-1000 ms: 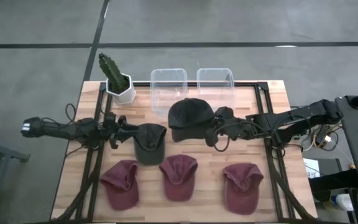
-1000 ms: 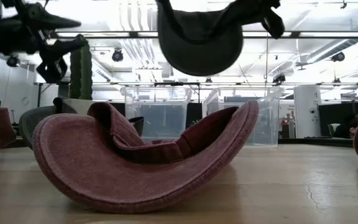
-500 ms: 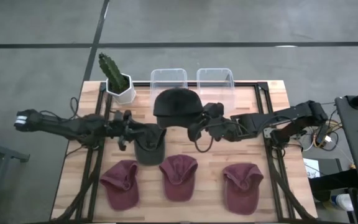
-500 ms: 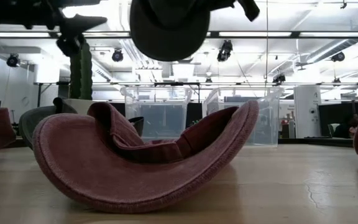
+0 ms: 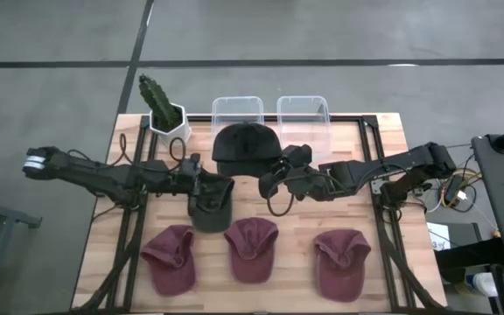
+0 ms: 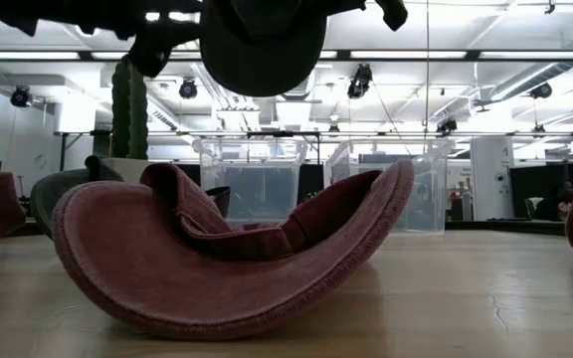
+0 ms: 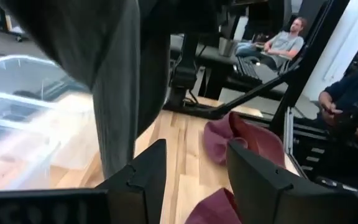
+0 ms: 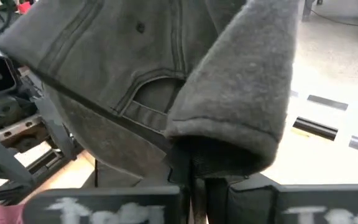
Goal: Pick & Place hat
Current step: Put the right black cap into the left transparent bin
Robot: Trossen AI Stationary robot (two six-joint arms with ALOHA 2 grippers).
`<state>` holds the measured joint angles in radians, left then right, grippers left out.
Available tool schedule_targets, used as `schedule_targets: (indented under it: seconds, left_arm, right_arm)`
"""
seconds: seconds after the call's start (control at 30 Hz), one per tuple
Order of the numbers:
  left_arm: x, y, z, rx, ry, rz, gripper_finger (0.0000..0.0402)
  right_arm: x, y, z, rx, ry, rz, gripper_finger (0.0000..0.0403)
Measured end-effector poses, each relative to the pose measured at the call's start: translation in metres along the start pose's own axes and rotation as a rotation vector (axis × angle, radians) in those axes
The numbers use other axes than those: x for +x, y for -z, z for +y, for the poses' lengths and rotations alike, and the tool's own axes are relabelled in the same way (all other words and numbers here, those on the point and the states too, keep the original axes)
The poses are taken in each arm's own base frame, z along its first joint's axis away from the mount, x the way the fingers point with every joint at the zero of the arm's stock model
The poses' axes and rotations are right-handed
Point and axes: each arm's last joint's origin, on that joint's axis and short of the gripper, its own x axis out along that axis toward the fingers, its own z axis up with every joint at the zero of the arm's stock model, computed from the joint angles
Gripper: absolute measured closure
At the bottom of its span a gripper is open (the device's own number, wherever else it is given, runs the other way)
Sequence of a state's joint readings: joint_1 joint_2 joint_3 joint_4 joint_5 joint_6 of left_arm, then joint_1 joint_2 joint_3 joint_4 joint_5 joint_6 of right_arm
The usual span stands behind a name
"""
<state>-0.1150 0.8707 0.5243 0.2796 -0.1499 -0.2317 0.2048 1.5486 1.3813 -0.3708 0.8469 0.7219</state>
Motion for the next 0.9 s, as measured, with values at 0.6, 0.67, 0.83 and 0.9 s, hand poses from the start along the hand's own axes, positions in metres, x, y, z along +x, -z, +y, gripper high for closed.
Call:
schedule_targets:
  seconds: [0.6, 0.67, 0.83, 0.9]
  left_arm:
    - [-0.004, 0.006, 0.006, 0.021, -0.159, 0.045, 0.0243]
    - [-0.004, 0.006, 0.007, 0.023, -0.180, 0.041, 0.0243]
    - [-0.004, 0.005, 0.007, 0.041, -0.186, 0.037, 0.0243]
    - [-0.004, 0.003, 0.007, 0.040, -0.192, 0.029, 0.0243]
  right_arm:
    - [-0.012, 0.000, -0.003, 0.001, 0.015, 0.012, 0.0390]
    - [-0.013, 0.000, -0.003, 0.002, 0.013, 0.012, 0.0390]
    - [-0.013, 0.000, -0.003, 0.006, 0.012, 0.011, 0.0390]
    - [-0.013, 0.000, -0.002, 0.012, 0.010, 0.008, 0.0390]
